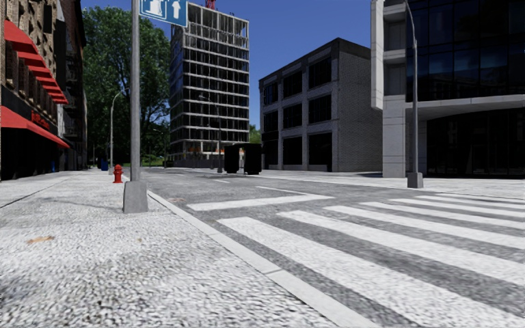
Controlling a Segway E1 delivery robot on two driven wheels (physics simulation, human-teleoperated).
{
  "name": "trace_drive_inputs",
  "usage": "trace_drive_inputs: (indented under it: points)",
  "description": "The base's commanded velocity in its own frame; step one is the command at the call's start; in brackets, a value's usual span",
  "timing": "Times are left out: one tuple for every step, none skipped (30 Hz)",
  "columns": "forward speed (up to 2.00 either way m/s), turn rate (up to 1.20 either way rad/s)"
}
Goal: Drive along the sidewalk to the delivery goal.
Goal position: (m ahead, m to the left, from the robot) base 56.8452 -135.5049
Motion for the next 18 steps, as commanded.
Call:
trace_drive_inputs:
  points:
    - [1.33,-0.34]
    - [1.33,-0.34]
    - [1.33,-0.34]
    - [1.33,-0.34]
    - [1.33,-0.34]
    - [1.34,-0.34]
    - [1.34,-0.34]
    - [1.34,-0.35]
    - [1.34,-0.37]
    - [1.34,-0.4]
    - [1.34,-0.4]
    - [1.35,-0.41]
    - [1.35,-0.41]
    - [1.35,-0.41]
    - [1.35,-0.41]
    - [1.35,-0.41]
    - [1.35,-0.41]
    - [1.35,-0.41]
